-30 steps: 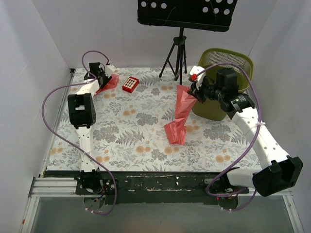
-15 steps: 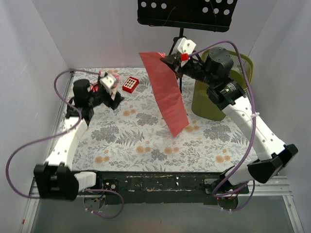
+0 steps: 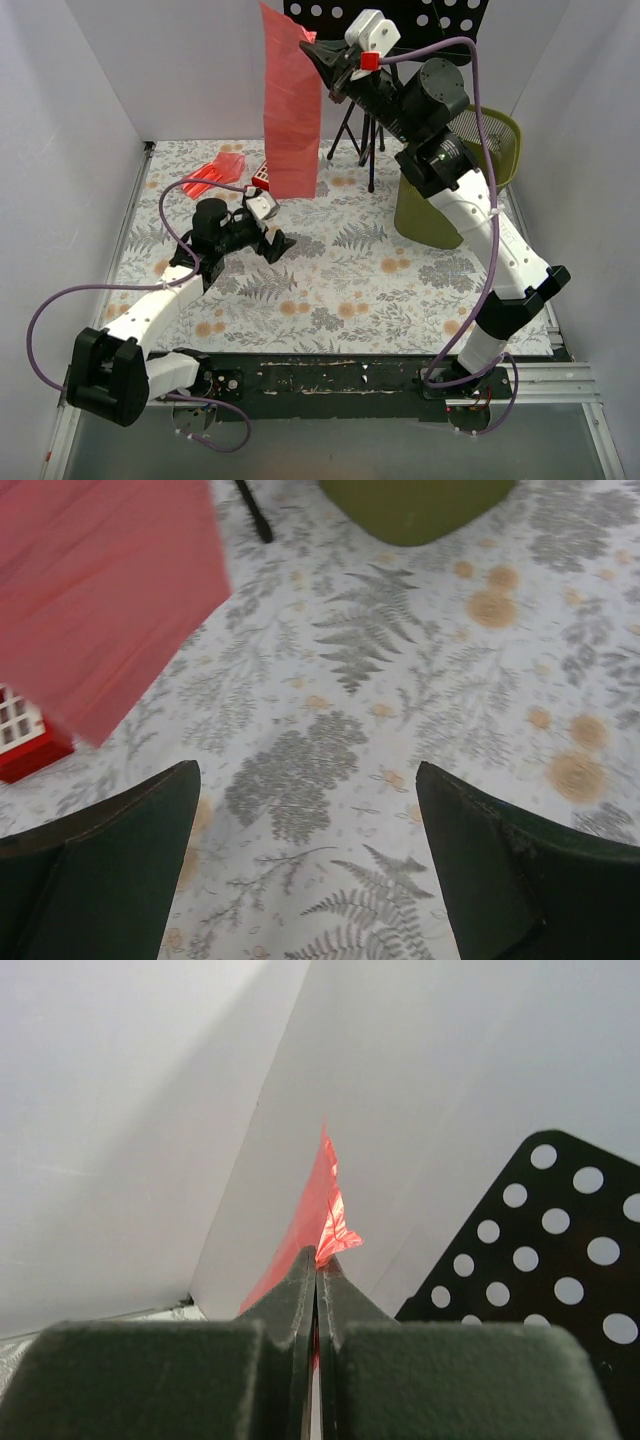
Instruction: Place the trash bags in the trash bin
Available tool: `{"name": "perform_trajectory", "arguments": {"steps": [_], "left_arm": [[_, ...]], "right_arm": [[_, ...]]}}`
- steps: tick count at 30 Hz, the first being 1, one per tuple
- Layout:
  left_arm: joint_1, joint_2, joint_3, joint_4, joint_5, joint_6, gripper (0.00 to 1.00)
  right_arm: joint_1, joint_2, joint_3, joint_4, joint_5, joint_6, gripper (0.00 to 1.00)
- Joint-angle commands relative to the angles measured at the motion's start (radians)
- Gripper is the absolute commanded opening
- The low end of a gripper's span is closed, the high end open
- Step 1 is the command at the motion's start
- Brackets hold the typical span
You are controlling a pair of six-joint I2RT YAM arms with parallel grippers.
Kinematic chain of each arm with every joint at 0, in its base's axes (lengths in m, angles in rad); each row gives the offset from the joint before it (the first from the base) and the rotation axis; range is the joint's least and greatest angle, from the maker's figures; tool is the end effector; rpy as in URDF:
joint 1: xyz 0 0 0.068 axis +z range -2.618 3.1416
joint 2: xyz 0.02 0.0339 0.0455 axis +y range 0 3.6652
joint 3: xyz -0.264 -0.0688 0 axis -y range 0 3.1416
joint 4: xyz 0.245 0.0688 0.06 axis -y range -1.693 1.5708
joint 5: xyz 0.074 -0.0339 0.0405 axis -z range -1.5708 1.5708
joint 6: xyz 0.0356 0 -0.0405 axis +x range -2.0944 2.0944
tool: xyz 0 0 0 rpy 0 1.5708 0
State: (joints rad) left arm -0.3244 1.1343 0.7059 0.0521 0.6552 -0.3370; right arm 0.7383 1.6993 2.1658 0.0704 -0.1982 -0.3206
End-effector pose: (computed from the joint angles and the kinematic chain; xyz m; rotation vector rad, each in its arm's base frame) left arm 0.2312 -0.1006 0.2680 0.4418 1.9677 -1.0655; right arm 0.2462 0.2335 0.5948 -0.6830 0.8066 0.4810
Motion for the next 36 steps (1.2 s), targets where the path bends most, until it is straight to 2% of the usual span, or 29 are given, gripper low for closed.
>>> {"name": "perform_trajectory", "arguments": {"steps": [1, 6, 10, 13, 19, 21, 22, 23, 27, 28, 31, 33, 36], "left_arm": [[0.010, 0.059, 0.036, 0.199, -0.262, -0.057, 0.90], [0.084, 0.050, 0.049, 0.235, -0.275, -0.118, 0.90], [0.090, 0.030, 0.029, 0.273, -0.096, -0.108, 0.90], [0.059, 0.086, 0.065, 0.308, 0.024, -0.158, 0.89], [-0.014, 0.252, 0.165, 0.437, 0.026, -0.226, 0.84], [-0.018, 0.306, 0.217, 0.419, 0.056, -0.241, 0.68], [-0.018, 0.324, 0.245, 0.392, 0.063, -0.246, 0.53], [-0.018, 0.331, 0.265, 0.353, 0.064, -0.250, 0.43], [-0.016, 0.262, 0.230, 0.198, 0.113, -0.264, 0.05], [-0.015, 0.225, 0.195, 0.160, 0.136, -0.279, 0.00], [-0.011, 0.096, 0.139, -0.005, 0.282, -0.287, 0.00], [-0.011, 0.030, 0.129, -0.151, 0.300, -0.277, 0.00], [-0.007, -0.034, 0.119, -0.325, 0.300, -0.183, 0.00]], "right_arm": [[0.052, -0.024, 0.045, 0.057, 0.029, -0.008, 0.01], [0.088, -0.041, 0.028, 0.063, 0.068, -0.060, 0.01], [0.118, -0.046, 0.031, 0.063, 0.095, -0.104, 0.01], [0.127, -0.050, 0.026, 0.060, 0.112, -0.117, 0.01], [0.134, -0.058, 0.016, 0.063, 0.152, -0.133, 0.01], [0.134, -0.064, -0.010, 0.083, 0.170, -0.143, 0.01], [0.134, -0.066, -0.024, 0.094, 0.183, -0.164, 0.01], [0.134, -0.072, -0.047, 0.115, 0.193, -0.191, 0.01], [0.072, -0.075, -0.190, 0.230, 0.351, -0.212, 0.01], [0.050, -0.067, -0.210, 0.214, 0.370, -0.200, 0.01], [0.019, -0.082, -0.334, 0.158, 0.417, -0.241, 0.01], [0.010, -0.110, -0.432, 0.112, 0.424, -0.250, 0.01], [0.007, -0.132, -0.532, -0.018, 0.402, -0.236, 0.01]]}}
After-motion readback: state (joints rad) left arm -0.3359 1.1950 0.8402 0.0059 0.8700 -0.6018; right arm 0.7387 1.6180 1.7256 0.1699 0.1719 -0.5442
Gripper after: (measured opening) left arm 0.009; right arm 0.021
